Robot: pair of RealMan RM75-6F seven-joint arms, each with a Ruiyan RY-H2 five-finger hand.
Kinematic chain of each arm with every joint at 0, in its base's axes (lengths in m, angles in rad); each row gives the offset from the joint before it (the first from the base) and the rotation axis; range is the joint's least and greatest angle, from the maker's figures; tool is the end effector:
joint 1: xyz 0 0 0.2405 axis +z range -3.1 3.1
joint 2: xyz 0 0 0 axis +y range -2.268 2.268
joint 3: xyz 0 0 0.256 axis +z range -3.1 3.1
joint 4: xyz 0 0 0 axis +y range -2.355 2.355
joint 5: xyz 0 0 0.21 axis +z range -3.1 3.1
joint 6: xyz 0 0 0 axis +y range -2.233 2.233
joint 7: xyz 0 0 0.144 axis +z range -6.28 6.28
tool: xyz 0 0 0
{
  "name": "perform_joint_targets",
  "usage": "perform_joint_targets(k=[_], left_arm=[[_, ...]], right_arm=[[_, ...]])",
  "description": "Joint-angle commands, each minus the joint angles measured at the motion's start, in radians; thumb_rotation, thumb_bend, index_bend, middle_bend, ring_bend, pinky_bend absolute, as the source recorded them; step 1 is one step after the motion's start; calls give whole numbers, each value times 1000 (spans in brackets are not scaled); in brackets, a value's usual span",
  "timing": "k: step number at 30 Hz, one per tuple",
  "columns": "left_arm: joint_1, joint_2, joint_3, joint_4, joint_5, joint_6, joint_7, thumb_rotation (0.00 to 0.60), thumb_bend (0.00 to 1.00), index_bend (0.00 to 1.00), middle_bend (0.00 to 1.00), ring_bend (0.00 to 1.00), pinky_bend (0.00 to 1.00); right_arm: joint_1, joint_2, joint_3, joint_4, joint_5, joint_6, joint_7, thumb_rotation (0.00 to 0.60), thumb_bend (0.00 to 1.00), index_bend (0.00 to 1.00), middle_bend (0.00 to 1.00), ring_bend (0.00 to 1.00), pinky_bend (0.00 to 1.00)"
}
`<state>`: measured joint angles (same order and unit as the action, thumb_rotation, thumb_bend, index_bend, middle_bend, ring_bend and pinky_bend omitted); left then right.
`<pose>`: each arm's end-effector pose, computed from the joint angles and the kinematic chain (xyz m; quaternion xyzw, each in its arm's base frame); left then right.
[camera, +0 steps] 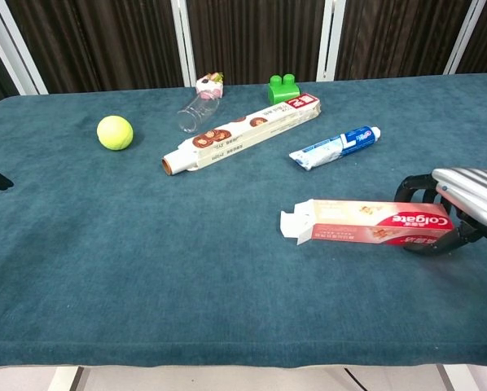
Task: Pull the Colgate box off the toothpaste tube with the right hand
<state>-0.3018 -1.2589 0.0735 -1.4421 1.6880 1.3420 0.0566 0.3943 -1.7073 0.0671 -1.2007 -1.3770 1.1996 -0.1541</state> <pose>-0.2841 0.2153 0.0835 -0.7524 -0.3071 -0.3633 0.4557 -0.2581 -0.2668 -0.0342 0.6782 -0.4062 0.3729 0.4858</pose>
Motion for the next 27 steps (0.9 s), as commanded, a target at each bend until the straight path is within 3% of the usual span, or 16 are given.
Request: perform_joint_targets(k=[1, 5, 10, 18, 27], left_arm=[[0, -1, 0, 0, -1, -1, 2, 600, 456, 223, 229, 239, 433], [-2, -1, 1, -1, 1, -5, 5, 600, 457, 223, 229, 240, 434], [-3, -3, 3, -3, 1, -11, 11, 600, 456, 223, 230, 240, 434], [-6, 1, 6, -10, 0, -21, 10, 600, 457, 223, 231, 241, 436], [-8, 10, 9, -24, -7, -33, 8, 600, 456, 223, 230, 242, 438]], right_arm=[[-4, -7, 3, 11, -14, 18, 12, 600, 232, 514, 422, 481, 554], [-12, -10, 7, 23, -35, 51, 31, 600, 324, 576, 472, 529, 597], [-12, 13, -1, 31, -87, 87, 71, 600, 337, 581, 476, 532, 600], [14, 139, -59, 59, -257, 157, 137, 600, 337, 537, 476, 518, 602], [12, 218, -93, 169, -397, 283, -40, 600, 337, 495, 476, 464, 552]])
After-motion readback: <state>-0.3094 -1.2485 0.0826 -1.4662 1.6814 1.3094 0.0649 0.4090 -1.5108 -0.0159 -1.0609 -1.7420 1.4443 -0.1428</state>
